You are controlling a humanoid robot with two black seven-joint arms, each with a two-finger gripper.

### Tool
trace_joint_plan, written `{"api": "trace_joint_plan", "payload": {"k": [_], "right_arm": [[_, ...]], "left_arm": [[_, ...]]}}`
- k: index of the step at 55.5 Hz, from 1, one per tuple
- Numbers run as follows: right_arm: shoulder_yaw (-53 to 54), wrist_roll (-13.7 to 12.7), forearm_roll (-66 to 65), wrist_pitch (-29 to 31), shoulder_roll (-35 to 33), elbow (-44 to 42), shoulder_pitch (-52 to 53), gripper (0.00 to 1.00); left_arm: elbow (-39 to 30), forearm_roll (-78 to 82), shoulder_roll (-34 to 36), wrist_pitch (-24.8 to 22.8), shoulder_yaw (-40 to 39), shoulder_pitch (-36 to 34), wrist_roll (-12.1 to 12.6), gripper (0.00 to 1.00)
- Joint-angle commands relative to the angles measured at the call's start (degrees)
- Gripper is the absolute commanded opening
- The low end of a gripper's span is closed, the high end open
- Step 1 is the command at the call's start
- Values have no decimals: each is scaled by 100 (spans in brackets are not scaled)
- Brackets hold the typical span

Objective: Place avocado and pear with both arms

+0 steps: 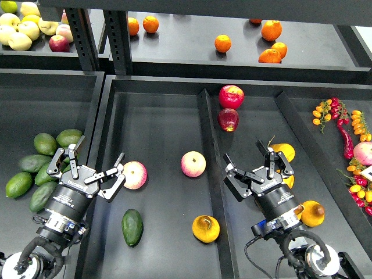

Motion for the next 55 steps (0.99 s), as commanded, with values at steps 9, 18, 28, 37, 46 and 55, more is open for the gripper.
{"api": "trace_joint_plan", "payload": {"k": [9,18,28,37,46,55], "right_arm": [[-8,0,0,3,0,-15,-42,99],[-8,0,0,73,0,-50,-69,99],[-52,0,0,90,0,-50,-86,99],[-79,0,0,90,0,-59,-95,99],[-79,0,0,99,0,-77,-95,99],[-79,0,0,117,0,-77,-104,99]], "left_arm": [[0,35,0,0,170,2,22,100],[9,52,0,0,196,37,31,100],[9,52,0,0,188,63,31,100],[9,52,0,0,188,98,22,100],[9,61,0,0,188,98,22,100],[9,61,0,0,188,98,22,100]]}}
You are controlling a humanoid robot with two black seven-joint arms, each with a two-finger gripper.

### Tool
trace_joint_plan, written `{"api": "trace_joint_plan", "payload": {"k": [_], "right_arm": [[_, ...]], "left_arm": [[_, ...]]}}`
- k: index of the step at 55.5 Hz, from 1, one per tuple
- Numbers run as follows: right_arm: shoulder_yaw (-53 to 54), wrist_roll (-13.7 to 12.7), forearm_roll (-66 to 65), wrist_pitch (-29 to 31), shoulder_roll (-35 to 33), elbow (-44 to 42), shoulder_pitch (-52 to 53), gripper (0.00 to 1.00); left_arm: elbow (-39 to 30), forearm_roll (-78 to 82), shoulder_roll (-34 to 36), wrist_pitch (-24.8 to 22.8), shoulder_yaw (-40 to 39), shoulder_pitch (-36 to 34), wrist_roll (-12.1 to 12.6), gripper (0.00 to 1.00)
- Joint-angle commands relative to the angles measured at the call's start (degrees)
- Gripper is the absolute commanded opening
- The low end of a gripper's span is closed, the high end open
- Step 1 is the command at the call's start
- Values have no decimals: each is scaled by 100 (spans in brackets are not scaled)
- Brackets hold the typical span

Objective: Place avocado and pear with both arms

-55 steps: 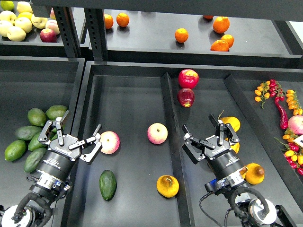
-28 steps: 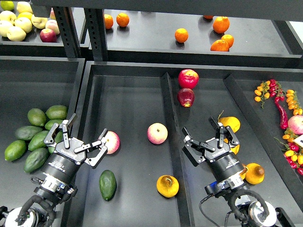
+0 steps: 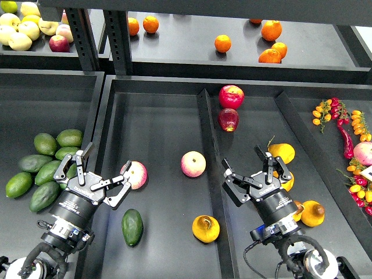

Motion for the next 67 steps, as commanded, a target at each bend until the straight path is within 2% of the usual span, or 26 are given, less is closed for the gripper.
{"api": "trace_joint_plan", "payload": {"k": [1,18,31,51,67], "right_arm": [[0,0,0,16,0,3,-9,99],[0,-9,0,7,0,-6,-9,99],[-9,-9,0,16,0,-6,0,99],[-26,-9,9,16,0,3,0,99],[-62,-9,0,7,0,-6,9,99]], "left_arm": [[0,0,0,0,0,0,0,100],[0,-141,0,0,97,-9,-9,100],[17,-1011,0,0,167,-18,8,100],[52,-1020,0,0,158,17,17,100],[79,-800,0,0,158,62,237,100]]}}
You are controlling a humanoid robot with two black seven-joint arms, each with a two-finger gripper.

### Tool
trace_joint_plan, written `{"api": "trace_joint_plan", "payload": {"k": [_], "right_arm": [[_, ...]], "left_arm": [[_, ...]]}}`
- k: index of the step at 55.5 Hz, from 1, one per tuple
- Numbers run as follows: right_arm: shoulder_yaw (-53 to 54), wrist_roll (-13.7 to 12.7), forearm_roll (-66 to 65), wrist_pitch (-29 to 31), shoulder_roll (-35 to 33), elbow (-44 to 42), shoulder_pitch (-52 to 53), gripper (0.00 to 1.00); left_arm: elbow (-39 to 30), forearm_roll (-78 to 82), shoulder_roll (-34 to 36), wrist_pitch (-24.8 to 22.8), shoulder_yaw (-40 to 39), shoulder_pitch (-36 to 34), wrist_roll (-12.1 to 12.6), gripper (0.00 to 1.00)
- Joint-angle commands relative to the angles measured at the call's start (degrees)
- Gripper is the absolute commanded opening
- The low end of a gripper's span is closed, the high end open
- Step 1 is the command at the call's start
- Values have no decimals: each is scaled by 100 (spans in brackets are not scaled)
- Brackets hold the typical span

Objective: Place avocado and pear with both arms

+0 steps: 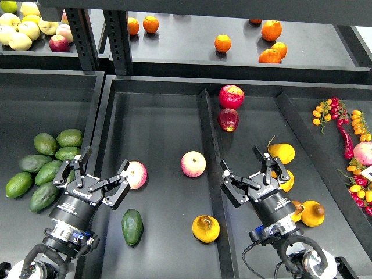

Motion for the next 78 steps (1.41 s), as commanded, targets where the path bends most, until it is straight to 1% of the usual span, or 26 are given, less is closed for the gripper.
{"api": "trace_joint_plan", "payload": {"k": [1,8,9,11,19,29,36,38,41,51,54,58,59,60,66,70,75,78], "right_arm": [[-3,0,-1,-9,0,-8,1,99],[6,0,-1,0,0,-8,1,99],[-3,0,-1,0,0,-8,1,99],[-3,0,-1,0,0,0,1,99],[-3,0,-1,0,0,0,1,99],[-3,0,-1,0,0,0,1,99],[6,0,-10,0,0,0,1,99],[6,0,-10,0,0,0,1,99],[6,0,-1,0,0,0,1,99],[41,0,-1,-9,0,27,28,99],[76,0,-1,-9,0,27,36,99],[120,0,-1,0,0,27,37,99],[120,0,-1,0,0,27,37,99],[190,0,-1,0,0,35,37,99],[234,9,-1,0,0,27,45,99],[252,9,-1,0,0,27,72,99],[340,9,-1,0,0,27,98,99],[357,9,-10,0,0,9,124,99]], "left_arm": [[22,146,0,0,0,-5,109,100],[31,251,0,0,0,-66,215,100],[31,391,0,0,-35,-84,302,100],[31,506,0,0,-44,-93,390,100],[31,866,0,0,-79,-189,601,100],[4,1218,0,0,-53,-339,734,100],[-40,1297,0,0,-26,-514,1032,100],[-57,1324,52,0,-9,-637,1103,100],[-57,1385,210,0,44,-822,1129,100],[-57,1851,1168,0,614,-1665,1164,100],[-40,1878,1485,0,852,-1999,1252,100],[-22,1904,1845,0,1264,-2429,1454,100],[-22,1913,1872,0,1300,-2466,1472,100],[21,2026,2098,0,1588,-2857,1585,100],[22,2115,2285,0,1951,-3213,1665,100],[13,2351,2539,0,2223,-3546,1890,100],[22,2799,2873,0,2539,-4047,1890,100],[22,2984,2953,0,2698,-4241,1890,100]]}}
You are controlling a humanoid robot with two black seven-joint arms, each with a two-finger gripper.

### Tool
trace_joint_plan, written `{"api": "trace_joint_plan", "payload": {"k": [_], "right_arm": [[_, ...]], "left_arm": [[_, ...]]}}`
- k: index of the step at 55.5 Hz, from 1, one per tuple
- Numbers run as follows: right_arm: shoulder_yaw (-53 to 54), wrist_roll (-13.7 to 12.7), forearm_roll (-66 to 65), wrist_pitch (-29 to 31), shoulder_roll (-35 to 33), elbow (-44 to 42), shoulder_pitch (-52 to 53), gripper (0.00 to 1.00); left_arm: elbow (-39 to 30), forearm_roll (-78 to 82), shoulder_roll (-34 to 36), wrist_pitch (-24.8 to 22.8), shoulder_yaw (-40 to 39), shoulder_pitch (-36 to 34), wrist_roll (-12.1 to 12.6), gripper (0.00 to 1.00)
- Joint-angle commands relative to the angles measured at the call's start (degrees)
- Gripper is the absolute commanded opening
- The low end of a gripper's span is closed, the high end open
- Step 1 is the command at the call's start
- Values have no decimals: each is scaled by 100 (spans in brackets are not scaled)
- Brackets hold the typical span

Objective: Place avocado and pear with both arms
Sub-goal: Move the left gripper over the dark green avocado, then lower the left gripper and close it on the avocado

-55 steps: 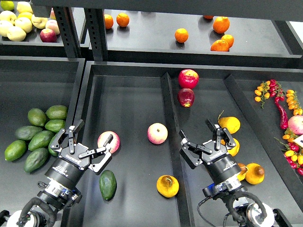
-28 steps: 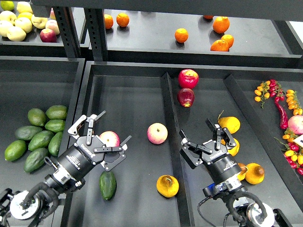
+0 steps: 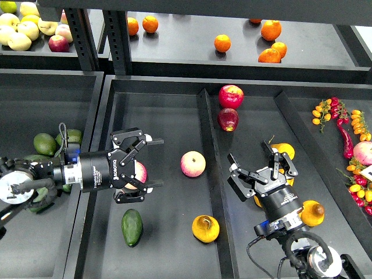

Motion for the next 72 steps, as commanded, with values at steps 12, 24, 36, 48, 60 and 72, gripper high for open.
{"api": "trace_joint_plan", "payload": {"k": [12,24,36,48,60,72], "right_arm": [[65,0,-10,-9,0,-39,124,99],[74,8,-36,-26,0,-74,300,99],[74,0,-36,-26,0,-328,590,99],[74,0,-36,-9,0,-452,652,99],[82,0,-36,0,0,-443,652,99],[82,0,-28,0,0,-434,643,99]], "left_arm": [[-48,1109,286,0,1043,-938,30,100],[-48,1435,277,0,2668,-1667,30,100],[153,1584,347,0,4293,-2852,30,100],[435,1593,207,0,5245,-3171,30,100],[760,1602,-162,0,5377,-3180,30,99],[1217,1620,-549,0,5483,-3171,30,99]]}}
